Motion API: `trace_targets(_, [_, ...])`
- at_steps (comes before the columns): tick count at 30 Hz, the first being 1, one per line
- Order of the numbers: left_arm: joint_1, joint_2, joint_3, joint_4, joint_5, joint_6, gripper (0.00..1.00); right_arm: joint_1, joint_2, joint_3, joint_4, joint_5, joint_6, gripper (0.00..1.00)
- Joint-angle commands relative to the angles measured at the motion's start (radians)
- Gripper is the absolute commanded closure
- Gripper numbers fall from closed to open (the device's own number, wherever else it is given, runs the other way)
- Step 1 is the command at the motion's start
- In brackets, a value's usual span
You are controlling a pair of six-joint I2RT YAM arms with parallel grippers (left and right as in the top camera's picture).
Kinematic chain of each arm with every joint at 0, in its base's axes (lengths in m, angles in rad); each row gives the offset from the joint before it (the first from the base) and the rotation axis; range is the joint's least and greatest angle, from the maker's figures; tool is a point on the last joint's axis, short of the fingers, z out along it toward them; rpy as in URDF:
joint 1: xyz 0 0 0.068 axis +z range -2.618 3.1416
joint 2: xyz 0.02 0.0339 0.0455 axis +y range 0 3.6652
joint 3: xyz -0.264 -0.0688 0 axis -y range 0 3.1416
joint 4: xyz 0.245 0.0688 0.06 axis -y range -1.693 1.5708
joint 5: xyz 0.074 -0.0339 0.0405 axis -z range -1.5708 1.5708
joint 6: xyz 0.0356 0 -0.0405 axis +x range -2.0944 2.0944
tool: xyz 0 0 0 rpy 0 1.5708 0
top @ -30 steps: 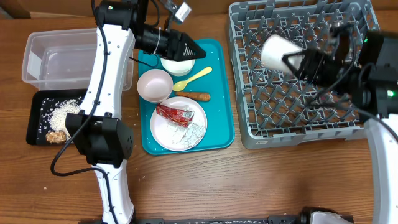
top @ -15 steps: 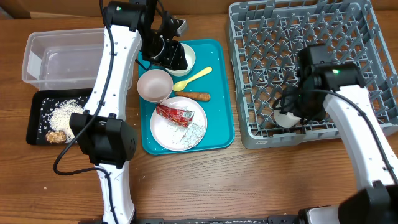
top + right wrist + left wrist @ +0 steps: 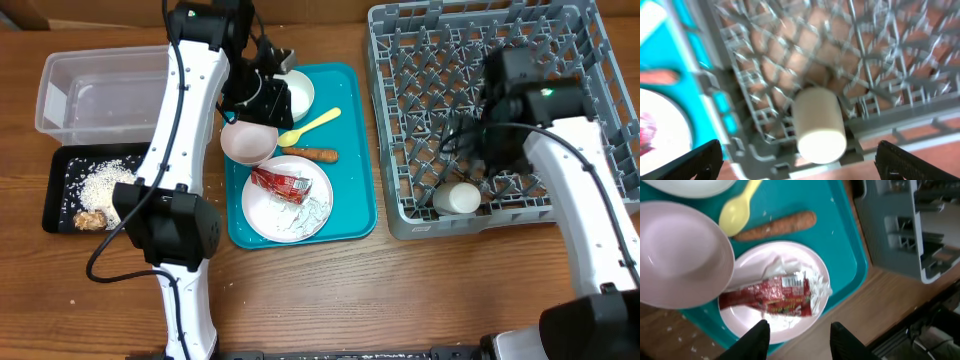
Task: Sort waste into correct bins and load items into the dishwasher
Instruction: 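Grasp the red wrapper and tissue on the white plate with the left gripper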
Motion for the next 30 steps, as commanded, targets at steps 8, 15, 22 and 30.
trace_targets(8, [-0.347, -0.086, -0.294, -0.018, -0.576, -0.252, 0.57, 0.002, -0.027, 0.120, -0.008, -0.011, -0.056, 0.00])
trace_targets(15, [-0.352, -0.349, -0.723, 0.319, -0.425, -0.142, 0.48, 0.002, -0.026, 0.120, 0.001, -0.011, -0.075, 0.00])
trace_targets(22, [-0.319, -0.332, -0.983, 0.629, -0.403, -0.012, 0.28, 0.002, -0.026, 0.120, -0.006, -0.012, -0.075, 0.00])
trace_targets(30, [-0.246, -0.214, -1.009, 0.693, -0.251, 0.096, 0.27, 0.002, -0.026, 0.120, -0.006, -0.012, -0.074, 0.00])
